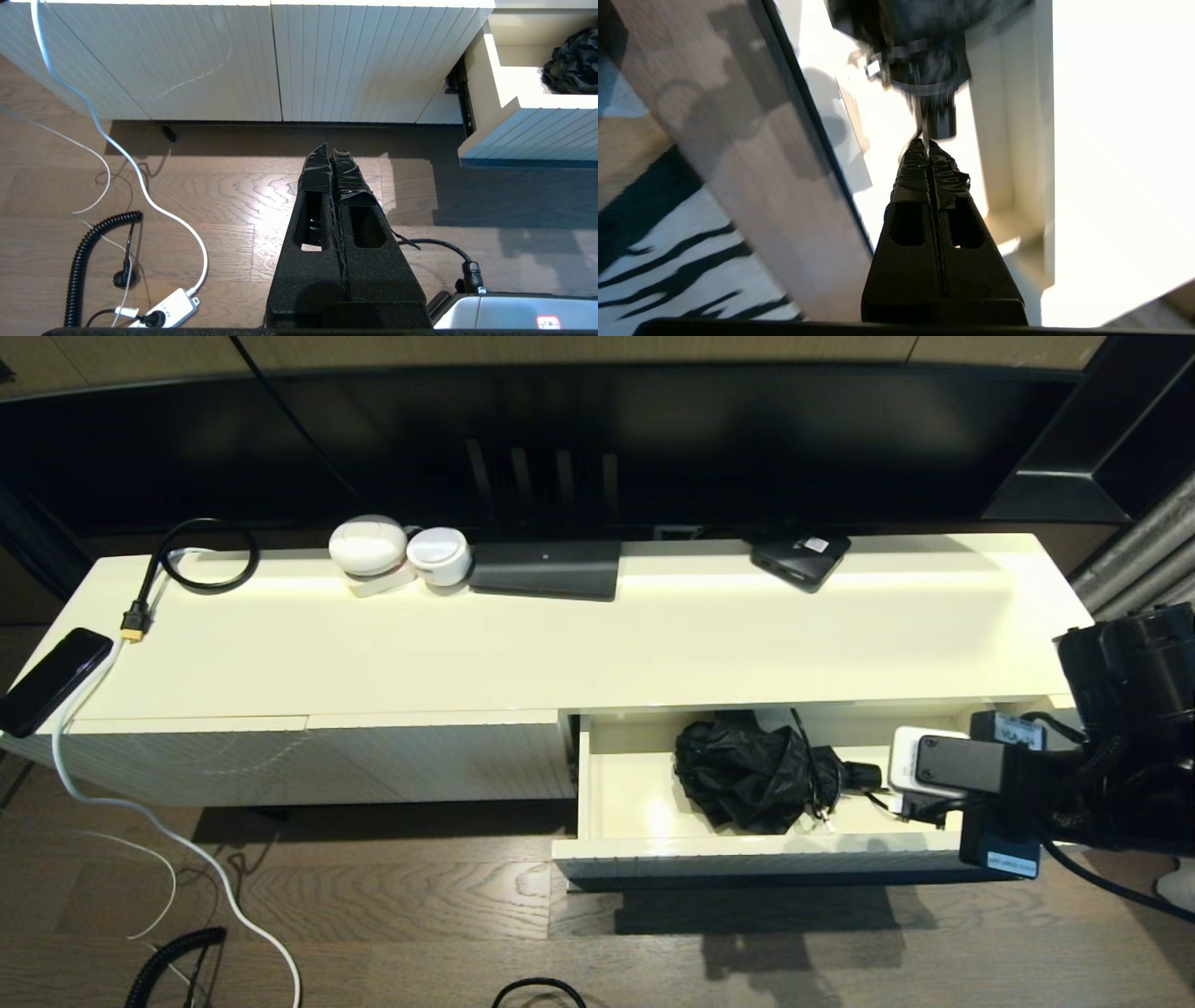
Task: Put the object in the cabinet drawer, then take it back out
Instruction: Take the data cable out of the drawer and put it on the table
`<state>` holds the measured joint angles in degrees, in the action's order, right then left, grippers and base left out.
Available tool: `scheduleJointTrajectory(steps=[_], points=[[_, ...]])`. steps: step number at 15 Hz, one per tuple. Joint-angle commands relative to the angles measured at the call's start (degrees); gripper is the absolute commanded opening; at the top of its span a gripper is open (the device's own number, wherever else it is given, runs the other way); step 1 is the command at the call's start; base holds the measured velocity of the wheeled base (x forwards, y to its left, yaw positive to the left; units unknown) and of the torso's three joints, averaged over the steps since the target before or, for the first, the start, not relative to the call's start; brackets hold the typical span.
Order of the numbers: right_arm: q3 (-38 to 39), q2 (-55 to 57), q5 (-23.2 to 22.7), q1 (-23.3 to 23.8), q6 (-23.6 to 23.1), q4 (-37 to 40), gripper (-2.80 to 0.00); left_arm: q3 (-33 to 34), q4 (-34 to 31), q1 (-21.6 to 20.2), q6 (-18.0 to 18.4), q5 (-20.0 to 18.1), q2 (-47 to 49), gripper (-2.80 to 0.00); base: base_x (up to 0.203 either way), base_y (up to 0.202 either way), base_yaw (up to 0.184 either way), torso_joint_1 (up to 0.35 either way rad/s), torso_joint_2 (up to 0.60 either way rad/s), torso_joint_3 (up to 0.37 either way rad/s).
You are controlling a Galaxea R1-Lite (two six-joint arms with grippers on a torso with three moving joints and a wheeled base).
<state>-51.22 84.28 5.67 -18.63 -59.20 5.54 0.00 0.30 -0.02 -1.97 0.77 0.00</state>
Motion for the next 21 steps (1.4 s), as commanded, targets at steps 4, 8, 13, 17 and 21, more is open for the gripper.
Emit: scheduleJointTrajectory(steps=[4, 8, 13, 17, 21], points=[[-4.93, 1.97, 3.45, 0.43, 15.48, 6.3, -2.8, 0.0, 0.05, -0.05, -0.05, 0.02, 0.0, -2.8, 0.0, 0.0, 0.0, 0.0, 0.0, 0.0], [-5.57, 7.89, 3.56, -0.77, 22.77, 4.98, -2.8, 0.04, 0.05, 0.02, -0.05, 0.02, 0.04, -2.8, 0.0, 0.0, 0.0, 0.0, 0.0, 0.0], [-6.55, 15.7, 5.72, -4.07, 34.83, 0.52, 0.0, 0.09, 0.05, -0.06, -0.05, 0.02, 0.0, -2.8, 0.0, 0.0, 0.0, 0.0, 0.0, 0.0], [-8.1, 18.54, 5.73, -4.23, 35.81, -0.96, 0.0, 0.0, 0.05, -0.03, -0.05, 0.02, 0.0, -2.8, 0.0, 0.0, 0.0, 0.0, 0.0, 0.0], [-8.23, 18.55, 6.05, -2.68, 34.97, -2.99, 0.0, 0.09, 0.05, 0.02, -0.05, 0.02, 0.0, -2.8, 0.0, 0.0, 0.0, 0.0, 0.0, 0.0]])
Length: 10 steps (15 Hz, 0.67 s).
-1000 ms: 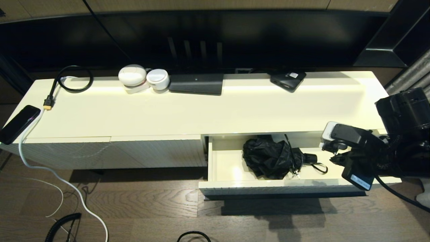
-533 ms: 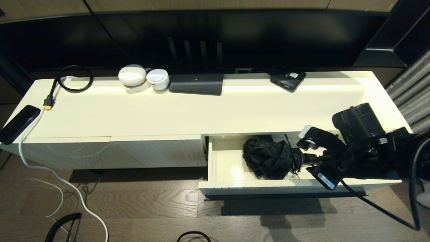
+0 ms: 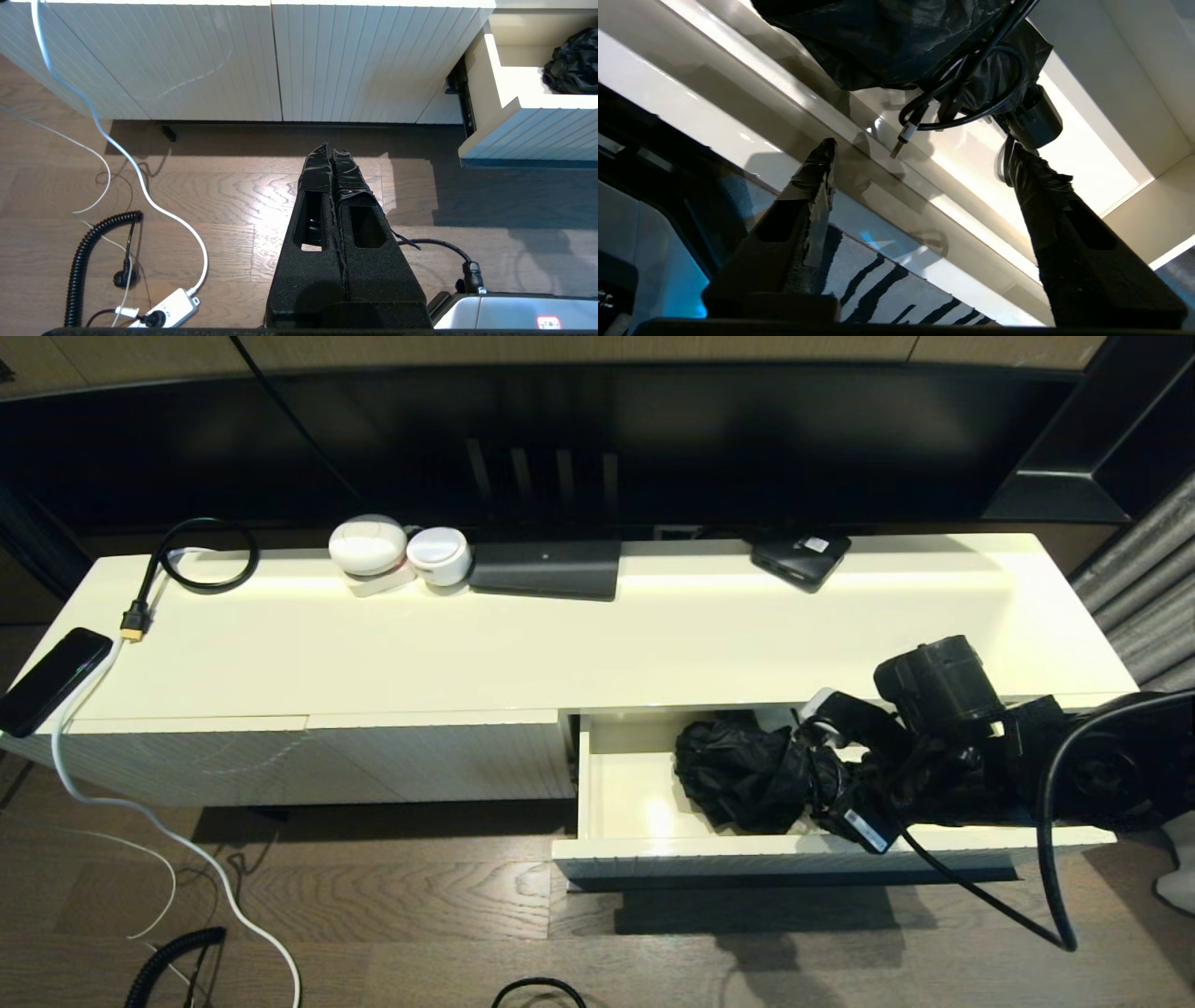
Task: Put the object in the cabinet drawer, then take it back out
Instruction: Take the data cable out of the drawer and put it on the table
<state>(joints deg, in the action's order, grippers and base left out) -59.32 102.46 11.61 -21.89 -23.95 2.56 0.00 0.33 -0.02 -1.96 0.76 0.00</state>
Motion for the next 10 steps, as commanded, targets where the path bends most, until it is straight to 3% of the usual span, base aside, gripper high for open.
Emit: scheduleJointTrajectory(steps=[1, 10], points=[[-0.18, 0.28, 0.17, 1.26, -0.35, -0.09, 0.0, 0.0, 0.02, 0.01, -0.06, 0.03, 0.0, -2.8, 0.0, 0.0, 0.0, 0.0, 0.0, 0.0], [-0.15, 3.18, 1.75, 3.78, 0.29, -5.72, 0.0, 0.01, 0.02, 0.02, -0.06, 0.04, 0.0, -2.8, 0.0, 0.0, 0.0, 0.0, 0.0, 0.0]])
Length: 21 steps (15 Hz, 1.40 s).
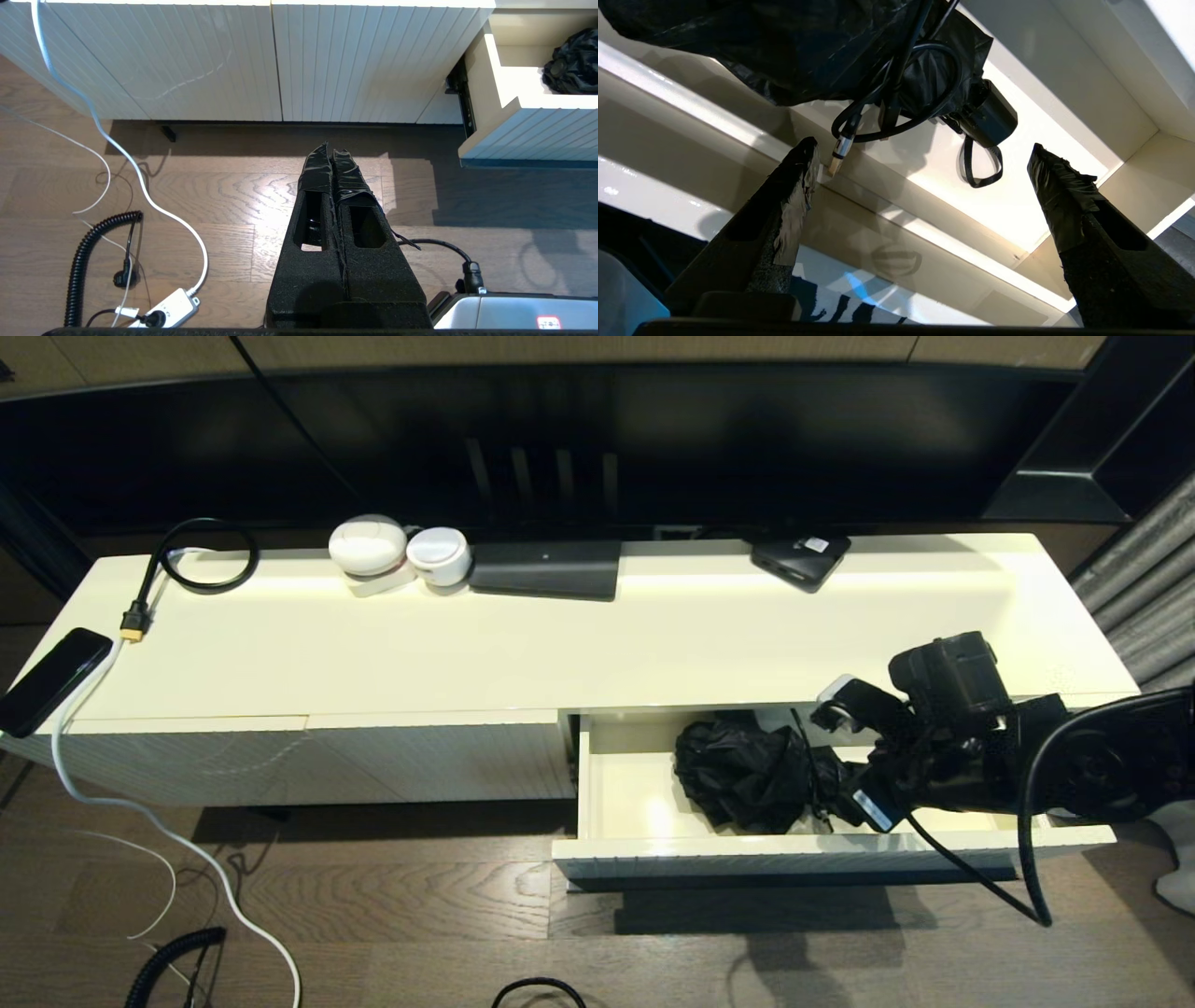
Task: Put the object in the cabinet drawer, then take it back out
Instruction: Take the data cable out of the drawer and put it on the table
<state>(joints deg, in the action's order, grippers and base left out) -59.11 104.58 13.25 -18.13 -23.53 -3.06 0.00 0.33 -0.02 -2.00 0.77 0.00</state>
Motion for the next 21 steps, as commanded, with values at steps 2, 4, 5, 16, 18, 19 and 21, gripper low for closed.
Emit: scheduleJointTrajectory(steps=[2, 4, 5, 16, 18, 19, 21], points=[[-1.53, 2.11, 0.2, 0.02, 0.06, -0.8, 0.0, 0.07, 0.02, 0.01, -0.02, 0.02, 0.0, -2.8, 0.0, 0.0, 0.0, 0.0, 0.0, 0.0], [-1.53, 3.06, 1.06, 0.02, 0.06, -2.88, 0.0, 0.0, 0.02, -0.06, -0.02, 0.02, 0.0, -2.8, 0.0, 0.0, 0.0, 0.0, 0.0, 0.0], [-1.58, 3.71, 1.42, 0.02, 0.06, -4.15, 0.0, 0.03, 0.02, -0.03, -0.02, 0.02, 0.0, -2.8, 0.0, 0.0, 0.0, 0.0, 0.0, 0.0], [-1.17, 7.04, 2.49, 2.4, -0.55, -11.83, 0.0, 0.0, 0.02, 0.02, -0.02, 0.02, 0.0, -2.8, 0.0, 0.0, 0.0, 0.0, 0.0, 0.0], [-1.44, 7.71, 2.48, 2.48, -0.33, -12.49, 0.0, 0.0, 0.02, -0.06, -0.02, 0.03, 0.0, -2.8, 0.0, 0.0, 0.0, 0.0, 0.0, 0.0], [-1.78, 8.08, 2.49, 2.48, -0.04, -12.91, 0.0, 0.0, 0.02, -0.01, -0.02, 0.02, 0.0, -2.8, 0.0, 0.0, 0.0, 0.0, 0.0, 0.0], [-1.9, 8.36, 2.48, 2.47, 0.06, -14.51, 0.0, 0.0, 0.02, -0.06, -0.02, 0.02, 0.0, -2.8, 0.0, 0.0, 0.0, 0.0, 0.0, 0.0]])
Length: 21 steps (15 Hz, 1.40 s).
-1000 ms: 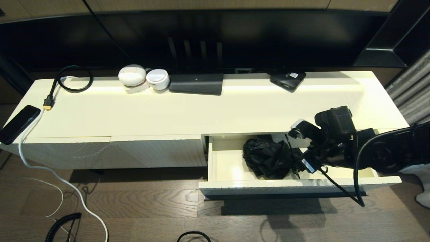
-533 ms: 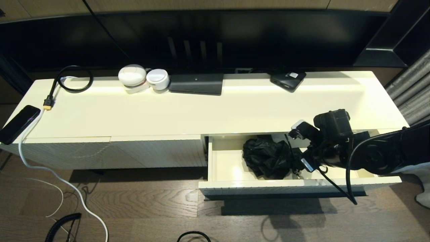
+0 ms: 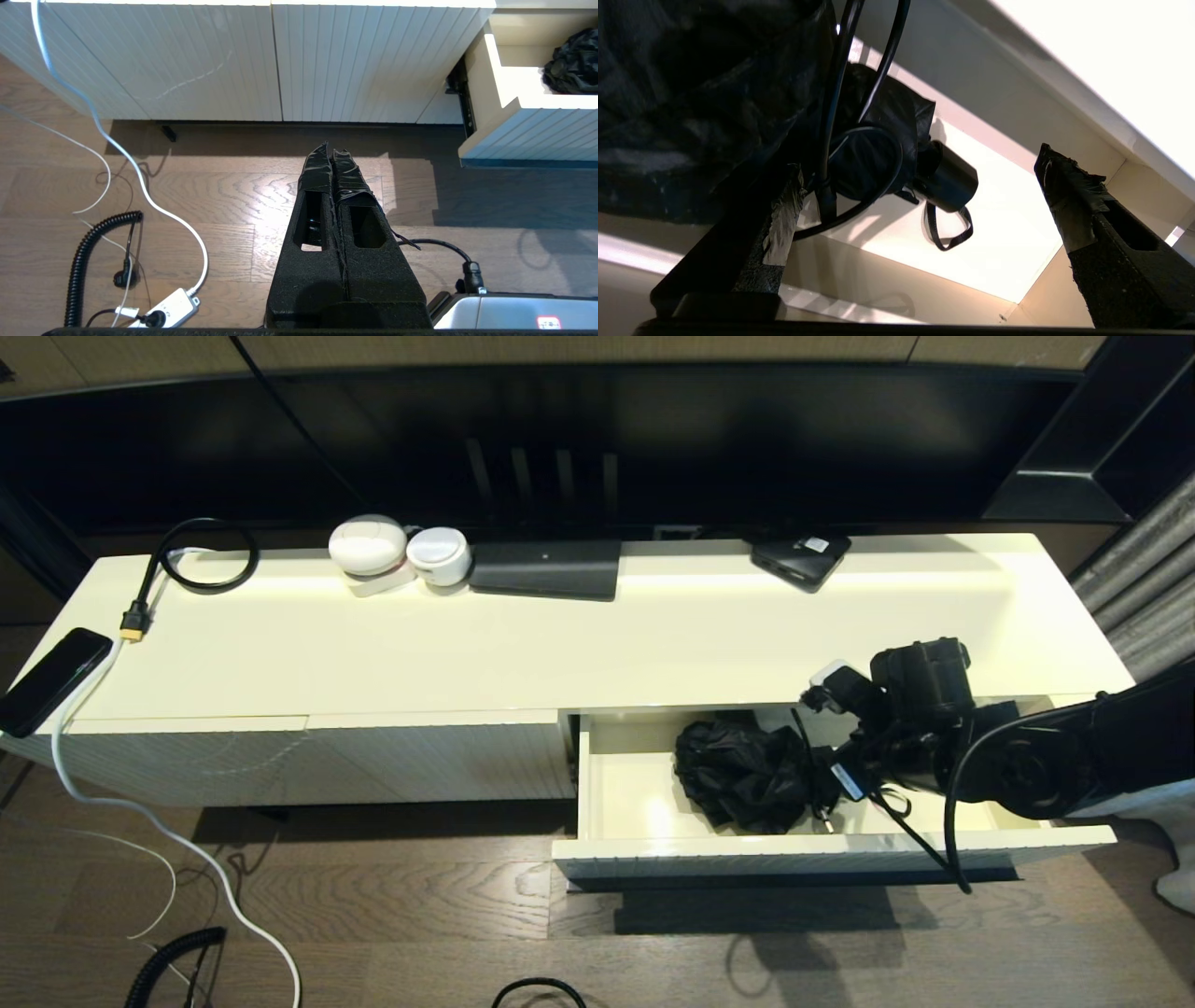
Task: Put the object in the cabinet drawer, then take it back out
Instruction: Take the data cable out of the drawer and put it on the table
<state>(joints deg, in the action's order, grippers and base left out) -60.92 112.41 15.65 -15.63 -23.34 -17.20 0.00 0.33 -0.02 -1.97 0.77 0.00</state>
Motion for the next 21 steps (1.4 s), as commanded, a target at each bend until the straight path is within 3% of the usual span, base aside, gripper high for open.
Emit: scheduleJointTrajectory(steps=[1, 11, 21], points=[[-0.1, 1.13, 0.15, -0.02, -0.12, -1.37, 0.0, 0.0, 0.02, -0.06, -0.05, 0.02, 0.0, -2.8, 0.0, 0.0, 0.0, 0.0, 0.0, 0.0], [-1.53, 2.72, 5.18, -0.9, 0.47, -4.45, 0.0, 0.08, 0.02, -0.06, -0.05, 0.02, 0.0, -2.8, 0.0, 0.0, 0.0, 0.0, 0.0, 0.0], [-3.02, 1.67, 5.63, -2.21, 17.8, 5.0, 0.0, 0.03, 0.02, 0.02, -0.05, 0.07, 0.0, -2.8, 0.0, 0.0, 0.0, 0.0, 0.0, 0.0]])
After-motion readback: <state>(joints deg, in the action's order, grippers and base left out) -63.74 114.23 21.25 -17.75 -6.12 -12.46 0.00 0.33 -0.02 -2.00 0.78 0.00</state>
